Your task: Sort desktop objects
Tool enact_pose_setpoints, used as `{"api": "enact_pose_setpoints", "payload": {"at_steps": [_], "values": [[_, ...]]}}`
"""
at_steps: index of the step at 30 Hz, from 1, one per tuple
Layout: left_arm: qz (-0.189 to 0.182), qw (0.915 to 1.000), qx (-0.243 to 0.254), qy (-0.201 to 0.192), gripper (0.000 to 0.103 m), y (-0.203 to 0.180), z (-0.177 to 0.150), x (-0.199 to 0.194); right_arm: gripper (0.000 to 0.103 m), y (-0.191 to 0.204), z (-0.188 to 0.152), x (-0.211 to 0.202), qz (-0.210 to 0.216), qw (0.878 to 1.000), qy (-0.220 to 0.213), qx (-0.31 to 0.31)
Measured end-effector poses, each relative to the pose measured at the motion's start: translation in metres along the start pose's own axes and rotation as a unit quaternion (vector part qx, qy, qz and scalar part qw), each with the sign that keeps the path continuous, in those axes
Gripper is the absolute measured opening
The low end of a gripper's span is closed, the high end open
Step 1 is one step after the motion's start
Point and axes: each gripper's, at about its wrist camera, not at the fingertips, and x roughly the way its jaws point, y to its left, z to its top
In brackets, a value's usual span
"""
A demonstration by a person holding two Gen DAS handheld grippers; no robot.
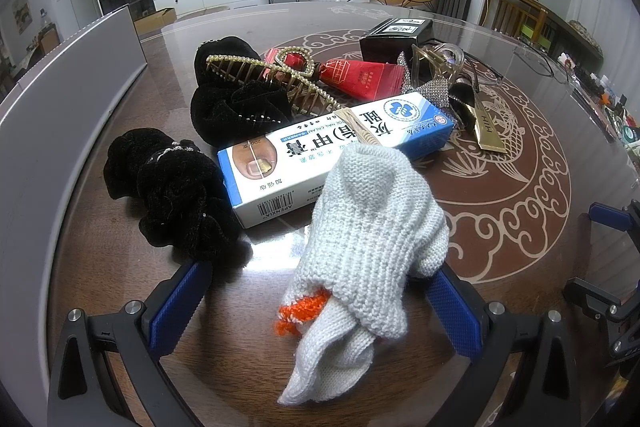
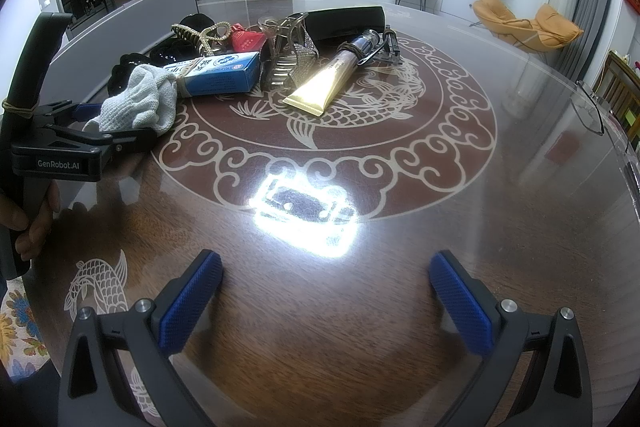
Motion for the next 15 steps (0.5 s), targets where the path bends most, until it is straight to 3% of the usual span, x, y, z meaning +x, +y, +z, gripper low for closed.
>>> {"api": "enact_pose_setpoints", "payload": {"at_steps": [15], "values": [[-0.001,1.0000,0.000,-0.001,0.103,0.0001,-0.0012,-0.0011,0.103,-0.0003,-0.0004,-0.0002,0.000,1.000,0.000,0.000]]}}
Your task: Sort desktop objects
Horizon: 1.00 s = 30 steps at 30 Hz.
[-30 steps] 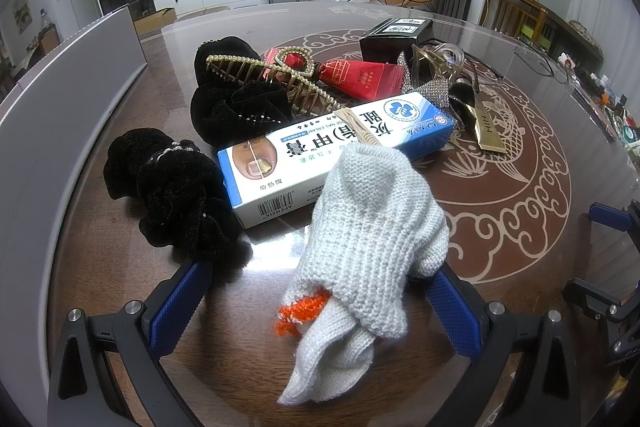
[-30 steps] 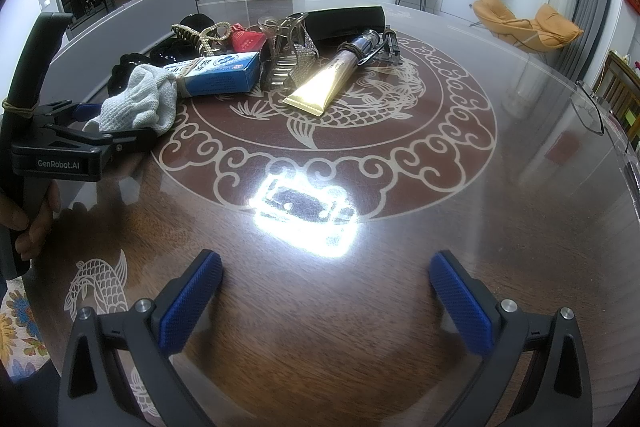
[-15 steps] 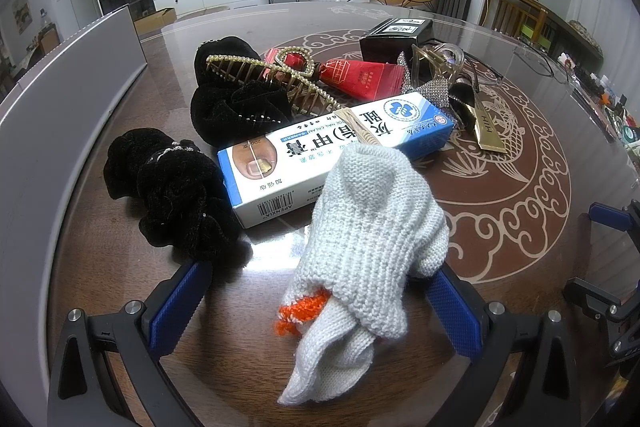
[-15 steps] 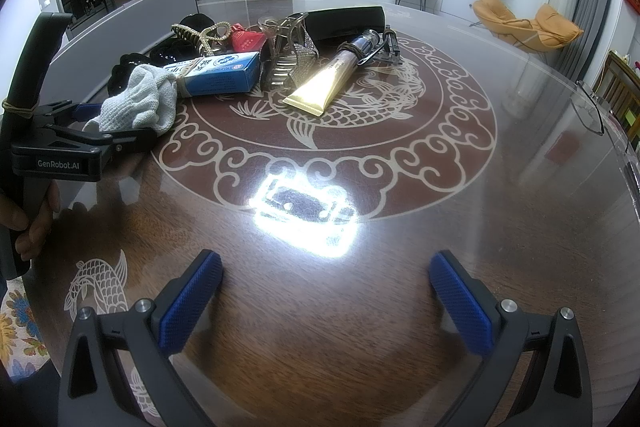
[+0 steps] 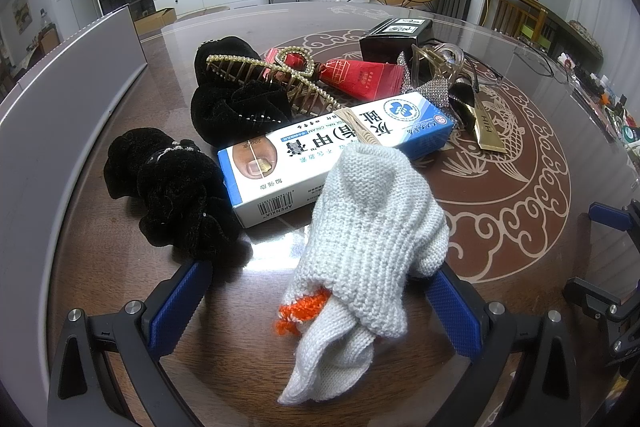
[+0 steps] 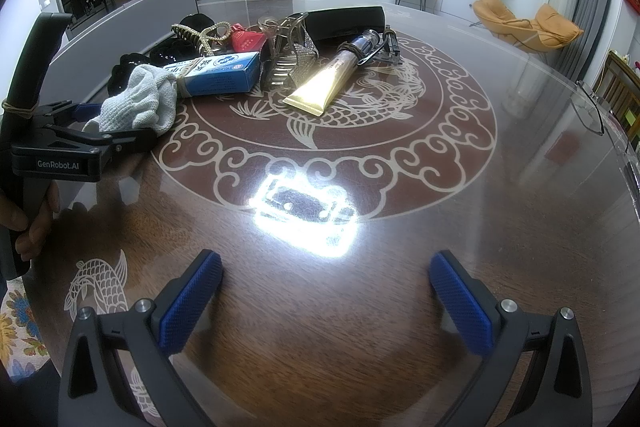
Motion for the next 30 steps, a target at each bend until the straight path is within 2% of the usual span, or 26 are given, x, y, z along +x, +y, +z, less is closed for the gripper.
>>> {"api": "enact_pose_setpoints", "payload": {"at_steps": [30], "values": [[0.001,1.0000,0.000,0.000,0.103,0.0020,-0.0062,-0.0062,0.103,0.0003,0.0005,-0.0002,0.000,1.000,0.000,0.000]]}}
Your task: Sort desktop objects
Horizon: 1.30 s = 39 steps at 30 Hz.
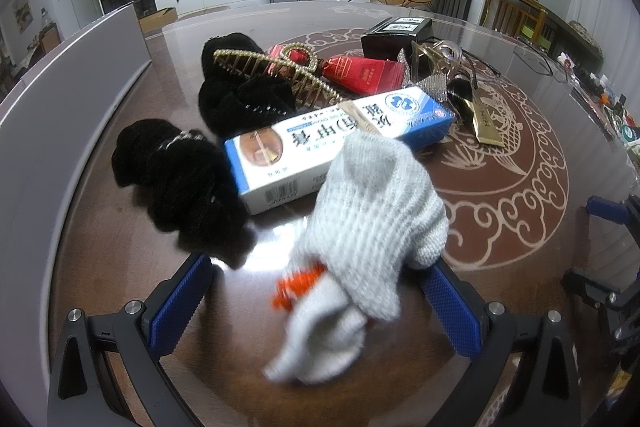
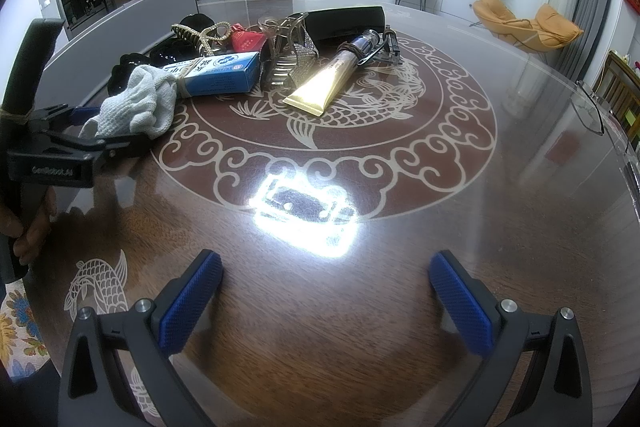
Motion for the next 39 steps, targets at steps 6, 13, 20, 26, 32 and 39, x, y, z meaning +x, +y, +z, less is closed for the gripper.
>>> {"api": "enact_pose_setpoints", "payload": {"at_steps": [6,13,20,26,32,39], "values": [[-0.039,0.9992,0.004,-0.007,0.103,0.012,-0.026,-0.023,0.103,0.000,0.000,0.000,0.000,1.000,0.000,0.000],[-0.062,0.9969,-0.001,-0.048,0.103,0.014,-0.017,-0.053,0.103,0.000,0.000,0.000,0.000,1.000,0.000,0.000],[-0.065,0.9964,0.052,-0.018,0.103,-0.028,0.034,-0.020,0.103,0.000,0.000,0.000,0.000,1.000,0.000,0.000],[-0.032,0.9980,0.042,0.033,0.103,-0.036,0.034,0.018,0.103,0.000,0.000,0.000,0.000,1.000,0.000,0.000],[-0.023,0.9990,0.031,0.023,0.103,-0.040,0.035,0.023,0.103,0.000,0.000,0.000,0.000,1.000,0.000,0.000],[-0.025,0.9990,0.034,0.012,0.103,-0.044,0.032,0.025,0.103,0.000,-0.001,0.000,0.000,1.000,0.000,0.000]]}}
